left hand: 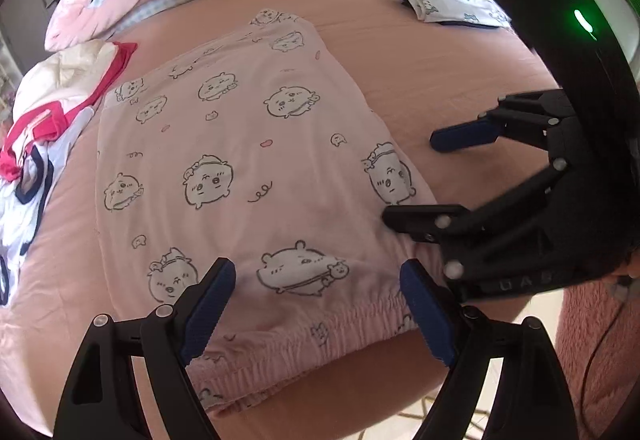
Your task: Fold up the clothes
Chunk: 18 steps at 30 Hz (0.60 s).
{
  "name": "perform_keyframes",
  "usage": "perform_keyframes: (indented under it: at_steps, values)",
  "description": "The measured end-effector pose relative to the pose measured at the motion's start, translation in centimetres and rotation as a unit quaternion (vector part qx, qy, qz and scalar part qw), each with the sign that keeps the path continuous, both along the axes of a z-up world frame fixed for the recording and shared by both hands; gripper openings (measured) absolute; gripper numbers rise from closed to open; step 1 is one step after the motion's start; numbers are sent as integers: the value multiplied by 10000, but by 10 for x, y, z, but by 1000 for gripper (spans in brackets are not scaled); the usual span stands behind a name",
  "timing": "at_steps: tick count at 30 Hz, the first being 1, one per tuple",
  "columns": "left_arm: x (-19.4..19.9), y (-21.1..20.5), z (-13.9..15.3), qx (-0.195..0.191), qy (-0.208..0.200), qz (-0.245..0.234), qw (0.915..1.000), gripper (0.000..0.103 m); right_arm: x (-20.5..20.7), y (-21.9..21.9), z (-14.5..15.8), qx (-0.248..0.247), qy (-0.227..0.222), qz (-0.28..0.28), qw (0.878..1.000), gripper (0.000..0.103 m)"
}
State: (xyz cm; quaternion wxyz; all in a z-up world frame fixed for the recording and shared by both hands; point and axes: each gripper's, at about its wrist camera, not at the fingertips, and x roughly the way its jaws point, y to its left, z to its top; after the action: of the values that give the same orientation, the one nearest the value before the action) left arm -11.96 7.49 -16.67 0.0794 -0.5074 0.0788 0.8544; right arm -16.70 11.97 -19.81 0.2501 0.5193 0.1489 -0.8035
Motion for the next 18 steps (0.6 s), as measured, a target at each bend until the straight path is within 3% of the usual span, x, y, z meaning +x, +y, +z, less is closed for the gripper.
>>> perform_keyframes:
  at_steps: [5, 7, 10, 11, 13, 15, 17, 18]
  values:
    - [5, -32, 8, 361, 130, 725, 9966, 84, 7, 25, 7, -81, -223, -189, 9995, 77]
    - [3, -37, 5, 309, 132, 891, 9955, 84, 3, 32, 13, -321, -89, -379, 9987, 77]
    - [-5, -37, -9, 123, -253, 983, 9948, 84, -10, 37, 16, -849, -58, -802, 9931, 77]
    - [-6, -38, -13, 157, -385, 1044, 9937, 85, -16, 33, 10, -824, -201, -823, 9930, 77]
    - [-3, -44, -12, 309, -425, 1140, 9921, 84, -10, 23, -1, -218, -224, -549, 9980, 77]
    - [6, -52, -5, 264, -217, 1228, 9918, 84, -1, 19, 1, 191, -190, -340, 9991, 77]
    - [19, -60, 5, 41, 235, 1377, 9902, 84, 0, 31, 4, 6, -420, -602, 9973, 77]
    - [21, -65, 4, 115, 235, 1459, 9890, 84, 0, 35, 4, -43, -422, -709, 9966, 77]
